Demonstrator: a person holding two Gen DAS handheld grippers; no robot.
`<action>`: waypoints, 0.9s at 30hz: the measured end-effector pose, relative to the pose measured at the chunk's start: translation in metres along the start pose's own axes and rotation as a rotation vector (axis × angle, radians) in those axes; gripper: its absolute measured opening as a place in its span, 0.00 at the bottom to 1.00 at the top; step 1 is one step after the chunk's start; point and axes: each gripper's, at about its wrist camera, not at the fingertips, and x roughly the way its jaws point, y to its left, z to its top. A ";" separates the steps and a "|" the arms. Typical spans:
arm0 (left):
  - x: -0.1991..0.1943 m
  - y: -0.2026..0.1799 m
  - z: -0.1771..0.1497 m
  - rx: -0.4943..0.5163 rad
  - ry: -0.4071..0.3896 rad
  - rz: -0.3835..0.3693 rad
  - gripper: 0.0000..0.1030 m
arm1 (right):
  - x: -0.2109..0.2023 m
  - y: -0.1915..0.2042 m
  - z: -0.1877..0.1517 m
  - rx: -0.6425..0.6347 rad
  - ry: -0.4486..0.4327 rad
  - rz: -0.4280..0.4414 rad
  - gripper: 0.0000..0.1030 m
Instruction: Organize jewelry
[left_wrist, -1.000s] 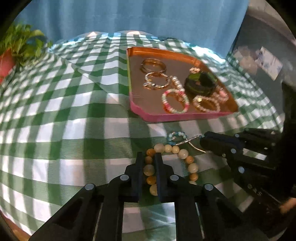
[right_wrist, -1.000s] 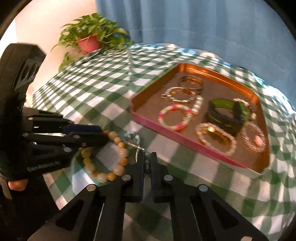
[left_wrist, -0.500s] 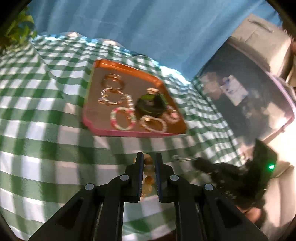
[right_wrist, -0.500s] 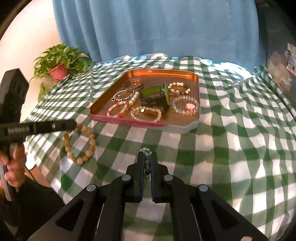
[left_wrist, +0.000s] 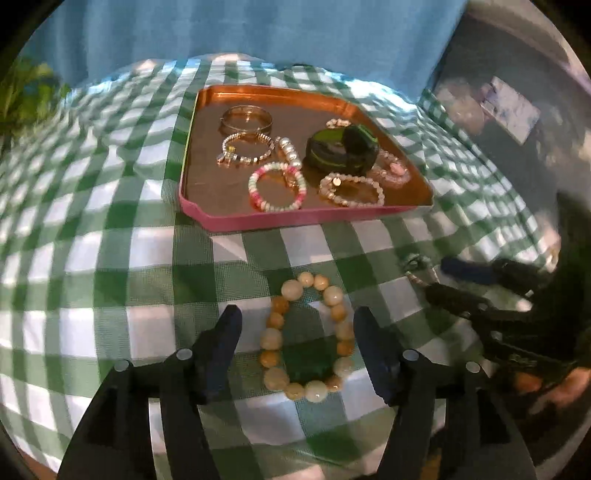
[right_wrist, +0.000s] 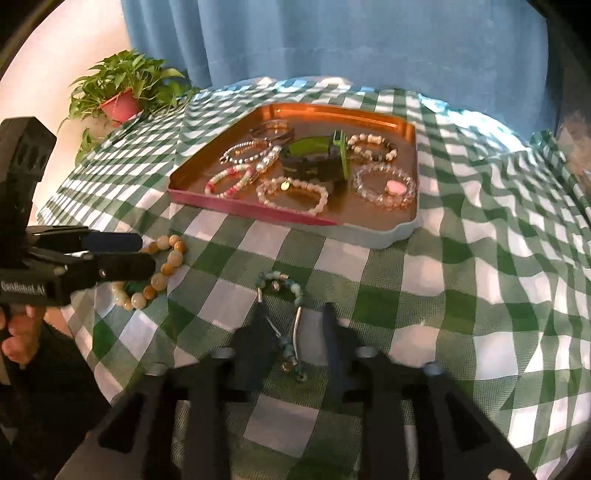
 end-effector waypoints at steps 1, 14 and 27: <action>0.001 -0.003 0.000 0.020 0.003 0.012 0.65 | -0.001 0.001 0.000 -0.006 0.006 0.008 0.43; -0.013 0.022 0.008 -0.102 -0.041 -0.133 0.00 | -0.011 0.010 0.013 -0.061 -0.068 -0.063 0.02; -0.018 -0.010 -0.017 0.114 -0.052 0.107 0.20 | -0.022 0.007 0.009 -0.006 -0.099 -0.052 0.02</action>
